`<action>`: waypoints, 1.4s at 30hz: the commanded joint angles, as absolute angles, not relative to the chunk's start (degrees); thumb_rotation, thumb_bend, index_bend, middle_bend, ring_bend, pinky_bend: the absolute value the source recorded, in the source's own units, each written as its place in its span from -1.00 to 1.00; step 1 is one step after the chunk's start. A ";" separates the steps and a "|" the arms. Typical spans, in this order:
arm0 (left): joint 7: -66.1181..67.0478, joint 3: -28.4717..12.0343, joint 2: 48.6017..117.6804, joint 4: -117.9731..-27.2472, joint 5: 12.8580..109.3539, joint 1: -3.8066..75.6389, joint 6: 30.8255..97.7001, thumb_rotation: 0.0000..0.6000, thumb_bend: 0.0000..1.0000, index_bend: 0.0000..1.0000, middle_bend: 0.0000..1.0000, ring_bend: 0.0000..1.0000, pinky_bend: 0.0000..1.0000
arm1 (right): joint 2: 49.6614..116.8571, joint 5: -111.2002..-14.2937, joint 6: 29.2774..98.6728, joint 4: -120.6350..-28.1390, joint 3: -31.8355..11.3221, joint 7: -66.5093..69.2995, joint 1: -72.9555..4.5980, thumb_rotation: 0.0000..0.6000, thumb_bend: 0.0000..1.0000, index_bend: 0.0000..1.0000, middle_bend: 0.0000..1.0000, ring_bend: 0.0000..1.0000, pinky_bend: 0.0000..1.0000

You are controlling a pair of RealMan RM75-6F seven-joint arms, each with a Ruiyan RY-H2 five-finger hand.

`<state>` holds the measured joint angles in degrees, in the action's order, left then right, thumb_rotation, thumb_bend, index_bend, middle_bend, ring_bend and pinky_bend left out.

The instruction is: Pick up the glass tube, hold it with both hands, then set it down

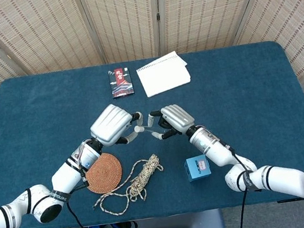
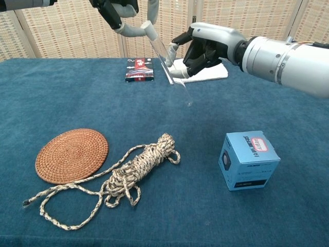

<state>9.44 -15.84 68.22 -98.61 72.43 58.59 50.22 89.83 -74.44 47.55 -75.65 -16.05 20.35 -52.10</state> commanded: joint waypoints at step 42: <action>14.59 -14.74 67.58 -99.57 65.36 58.93 48.74 1.00 -0.31 -0.96 0.74 0.77 0.95 | 86.60 -71.33 43.77 -77.43 -15.74 13.93 -53.39 1.00 0.26 0.88 1.00 1.00 1.00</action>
